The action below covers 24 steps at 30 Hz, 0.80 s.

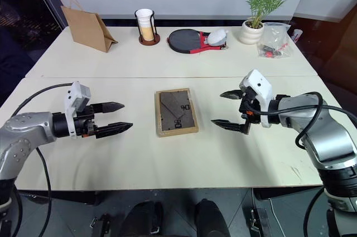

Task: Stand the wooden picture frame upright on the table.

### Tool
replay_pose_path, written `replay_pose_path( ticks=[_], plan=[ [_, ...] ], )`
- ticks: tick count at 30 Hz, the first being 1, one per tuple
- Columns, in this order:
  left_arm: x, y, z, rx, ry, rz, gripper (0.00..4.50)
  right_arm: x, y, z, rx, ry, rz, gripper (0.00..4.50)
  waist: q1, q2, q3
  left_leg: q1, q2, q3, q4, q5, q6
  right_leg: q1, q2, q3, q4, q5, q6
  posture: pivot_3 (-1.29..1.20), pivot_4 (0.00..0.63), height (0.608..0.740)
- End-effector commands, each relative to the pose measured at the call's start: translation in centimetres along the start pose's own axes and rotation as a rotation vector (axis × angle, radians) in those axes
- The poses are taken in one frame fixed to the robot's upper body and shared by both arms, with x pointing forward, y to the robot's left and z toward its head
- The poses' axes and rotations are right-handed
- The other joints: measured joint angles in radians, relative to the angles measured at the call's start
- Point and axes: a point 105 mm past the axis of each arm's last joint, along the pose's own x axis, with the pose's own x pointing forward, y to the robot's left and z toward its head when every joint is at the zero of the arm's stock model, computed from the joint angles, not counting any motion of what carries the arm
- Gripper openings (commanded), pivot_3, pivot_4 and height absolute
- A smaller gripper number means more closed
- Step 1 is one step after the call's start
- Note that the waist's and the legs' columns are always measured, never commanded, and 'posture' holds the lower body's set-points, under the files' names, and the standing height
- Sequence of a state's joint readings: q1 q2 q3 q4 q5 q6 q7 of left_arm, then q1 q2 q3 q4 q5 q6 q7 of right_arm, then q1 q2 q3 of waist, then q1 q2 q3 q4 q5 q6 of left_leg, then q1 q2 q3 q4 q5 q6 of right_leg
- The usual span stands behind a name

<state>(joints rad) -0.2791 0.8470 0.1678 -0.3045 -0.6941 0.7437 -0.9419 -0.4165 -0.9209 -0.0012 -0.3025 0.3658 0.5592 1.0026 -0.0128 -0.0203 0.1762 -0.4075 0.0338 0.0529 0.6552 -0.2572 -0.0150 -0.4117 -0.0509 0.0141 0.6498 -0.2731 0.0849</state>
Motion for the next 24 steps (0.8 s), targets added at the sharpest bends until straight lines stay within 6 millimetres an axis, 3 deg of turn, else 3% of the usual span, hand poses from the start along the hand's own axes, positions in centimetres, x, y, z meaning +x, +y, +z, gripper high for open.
replay_pose_path(
  ticks=[1,8,12,16,24],
  plan=[
    [0.5,0.6,0.2,0.047,-0.007,0.032,3.64,0.6,-1.7,0.1,-0.025,-0.002,-0.086,3.59,-0.001,0.000,0.000,0.000,0.000,0.000,0.000,0.000,0.000,0.000,0.000,0.000,0.000,0.000,0.000,0.00,0.150,0.740],
    [2.9,2.6,-1.1,0.102,0.009,0.167,0.07,3.8,-3.4,-1.7,-0.026,0.042,-0.178,0.03,0.001,0.000,0.000,-0.001,-0.001,0.000,0.003,0.000,0.000,0.000,0.001,0.000,0.000,0.000,0.000,0.00,0.150,0.740],
    [5.1,3.1,-2.6,0.053,0.000,0.214,0.07,6.2,-4.1,-3.2,-0.013,0.096,-0.230,0.03,0.001,0.000,0.000,-0.002,-0.001,0.000,0.005,-0.001,0.001,0.000,0.001,0.000,0.001,0.000,0.000,0.00,0.150,0.740],
    [7.4,3.0,-4.8,0.021,0.050,0.228,0.07,9.0,-3.5,-4.5,0.043,0.122,-0.226,0.03,0.000,0.000,0.000,-0.002,-0.001,0.001,0.007,-0.001,0.001,0.000,0.001,0.000,0.002,0.000,0.000,0.00,0.150,0.740],
    [9.3,1.5,-7.2,0.008,0.106,0.210,0.07,12.2,0.5,-4.9,0.083,0.114,-0.089,0.03,-0.001,0.000,-0.001,-0.001,0.000,0.000,0.007,-0.001,0.001,0.001,0.001,0.000,0.004,0.000,0.001,0.00,0.150,0.740]
  ],
)
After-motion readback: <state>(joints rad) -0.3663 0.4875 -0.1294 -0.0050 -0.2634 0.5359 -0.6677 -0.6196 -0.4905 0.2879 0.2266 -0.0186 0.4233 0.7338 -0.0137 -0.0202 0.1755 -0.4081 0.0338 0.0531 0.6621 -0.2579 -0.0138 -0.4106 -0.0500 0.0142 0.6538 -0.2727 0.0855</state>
